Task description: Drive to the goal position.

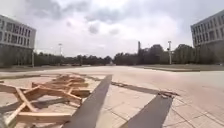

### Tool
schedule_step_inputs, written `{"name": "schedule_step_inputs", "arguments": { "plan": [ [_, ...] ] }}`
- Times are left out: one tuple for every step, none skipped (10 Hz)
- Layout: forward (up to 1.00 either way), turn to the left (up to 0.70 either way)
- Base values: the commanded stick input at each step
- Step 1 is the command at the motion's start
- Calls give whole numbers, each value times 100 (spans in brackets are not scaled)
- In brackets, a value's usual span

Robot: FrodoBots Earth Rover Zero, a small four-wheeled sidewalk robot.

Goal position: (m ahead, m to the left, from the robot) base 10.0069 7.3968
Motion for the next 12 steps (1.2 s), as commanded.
{"name": "schedule_step_inputs", "arguments": {
  "plan": [
    [100, -9],
    [100, -38],
    [100, -20],
    [100, 0],
    [100, 0],
    [100, 0],
    [100, 0],
    [100, 0],
    [100, 0],
    [100, 0],
    [100, 0],
    [100, 0]
  ]
}}
